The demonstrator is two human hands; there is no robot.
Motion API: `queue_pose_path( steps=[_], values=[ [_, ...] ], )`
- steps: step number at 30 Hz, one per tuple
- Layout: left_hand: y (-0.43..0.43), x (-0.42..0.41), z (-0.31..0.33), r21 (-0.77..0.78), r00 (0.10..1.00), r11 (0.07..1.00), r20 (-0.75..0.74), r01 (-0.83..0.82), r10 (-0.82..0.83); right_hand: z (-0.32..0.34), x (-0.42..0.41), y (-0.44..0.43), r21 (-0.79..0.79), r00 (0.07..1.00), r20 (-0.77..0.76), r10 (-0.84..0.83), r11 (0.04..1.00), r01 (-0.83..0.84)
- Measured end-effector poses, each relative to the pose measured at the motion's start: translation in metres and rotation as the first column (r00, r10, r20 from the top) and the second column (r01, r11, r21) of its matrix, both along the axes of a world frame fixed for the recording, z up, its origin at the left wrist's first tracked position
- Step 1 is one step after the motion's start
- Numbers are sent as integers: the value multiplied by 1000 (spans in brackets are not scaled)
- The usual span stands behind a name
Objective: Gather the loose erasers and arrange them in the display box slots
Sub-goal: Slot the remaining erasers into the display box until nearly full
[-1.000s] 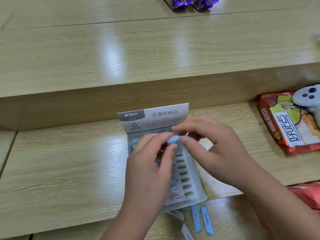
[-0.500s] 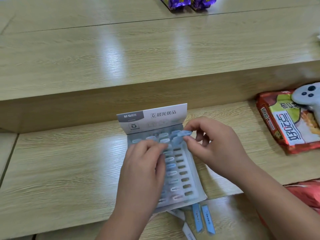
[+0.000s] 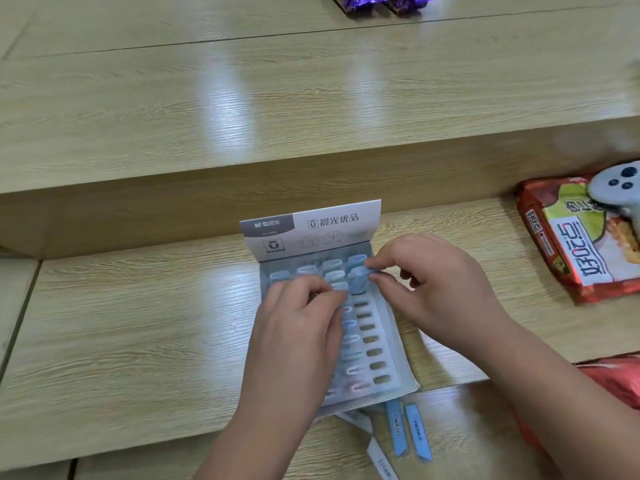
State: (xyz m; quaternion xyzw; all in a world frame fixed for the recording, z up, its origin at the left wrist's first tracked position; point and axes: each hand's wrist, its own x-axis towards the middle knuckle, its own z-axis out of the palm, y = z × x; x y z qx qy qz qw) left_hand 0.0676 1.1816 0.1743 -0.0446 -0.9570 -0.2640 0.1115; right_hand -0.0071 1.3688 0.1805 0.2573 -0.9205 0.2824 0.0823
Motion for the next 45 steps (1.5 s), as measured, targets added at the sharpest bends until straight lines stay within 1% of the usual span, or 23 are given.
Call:
queue_pose_path(
  steps=[5, 10, 13, 15, 16, 18, 20, 21, 24, 27, 29, 31, 33, 35, 37, 39, 42, 45],
  values=[
    [1, 0, 0, 16, 1000, 1000, -1, -2, 2, 5, 0, 2, 64, 999, -41, 32, 998, -29],
    [-2, 1, 0, -18, 999, 999, 2, 39, -39, 10, 7, -1, 239, 992, -86, 92, 969, -69],
    [-6, 4, 0, -36, 996, 996, 17, 88, -87, 11, 12, 3, 289, 992, -74, 105, 954, -79],
    [-8, 8, 1, 13, 995, 995, -6, 98, -98, 8, 19, 6, 230, 997, -52, 57, 972, -44],
    [-10, 10, 1, 47, 995, 994, -22, 97, -96, 5, 24, 7, 160, 999, -32, 18, 987, -13],
    [-11, 16, 3, 97, 995, 991, -41, 95, -92, -2, 42, 7, -26, 997, 54, -55, 998, 57],
    [-11, 27, 5, 106, 993, 990, -75, 97, -89, -7, 65, 7, -181, 986, 127, -107, 975, 129],
    [-12, 34, 5, 98, 991, 991, -101, 95, -85, -9, 78, 8, -228, 979, 154, -131, 960, 164],
    [-12, 63, 3, 101, 976, 991, -206, 90, -68, -17, 113, 15, -312, 952, 217, -215, 909, 276],
    [-7, 103, -5, 185, 962, 975, -264, 124, -72, -29, 147, 25, -324, 916, 273, -295, 868, 376],
    [-1, 128, -22, 245, 967, 952, -216, 185, -132, -44, 170, 32, -285, 885, 329, -330, 859, 426],
    [5, 145, -51, 270, 976, 938, -92, 217, -199, -67, 192, 37, -226, 837, 408, -364, 848, 479],
    [6, 157, -86, 244, 976, 950, 55, 193, -212, -97, 211, 40, -113, 778, 487, -397, 855, 506],
    [4, 160, -116, 180, 968, 975, 191, 126, -161, -124, 223, 38, 46, 737, 530, -420, 882, 469],
    [0, 155, -138, 78, 950, 995, 302, 54, -75, -144, 225, 31, 179, 746, 514, -423, 904, 389],
    [-3, 147, -153, -33, 931, 999, 363, -13, 24, -157, 220, 20, 267, 784, 470, -405, 912, 311],
    [-5, 135, -167, -148, 913, 988, 393, -54, 109, -168, 211, 3, 368, 807, 445, -389, 900, 231],
    [-5, 132, -175, -208, 909, 977, 398, -43, 125, -172, 204, -6, 411, 798, 428, -424, 878, 246]
  ],
)
